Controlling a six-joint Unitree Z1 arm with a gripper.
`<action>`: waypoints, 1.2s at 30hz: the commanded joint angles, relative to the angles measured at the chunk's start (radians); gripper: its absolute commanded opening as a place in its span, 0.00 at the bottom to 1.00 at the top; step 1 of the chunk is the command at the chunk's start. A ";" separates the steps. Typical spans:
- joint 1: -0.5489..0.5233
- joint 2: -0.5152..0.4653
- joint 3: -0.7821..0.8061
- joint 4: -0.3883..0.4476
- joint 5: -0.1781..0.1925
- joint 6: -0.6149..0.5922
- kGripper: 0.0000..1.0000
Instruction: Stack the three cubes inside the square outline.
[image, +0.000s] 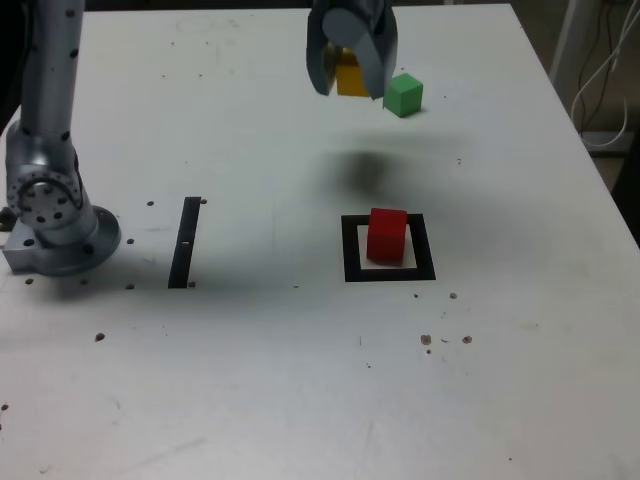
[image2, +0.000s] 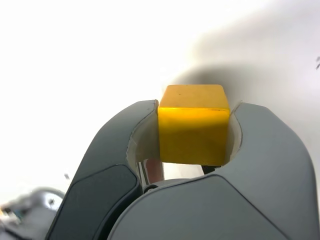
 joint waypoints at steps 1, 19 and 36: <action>-0.038 0.000 0.001 0.018 -0.007 -0.096 0.11; -0.302 0.064 -0.089 0.061 -0.033 -0.539 0.11; -0.459 0.069 -0.025 0.074 -0.102 -0.608 0.11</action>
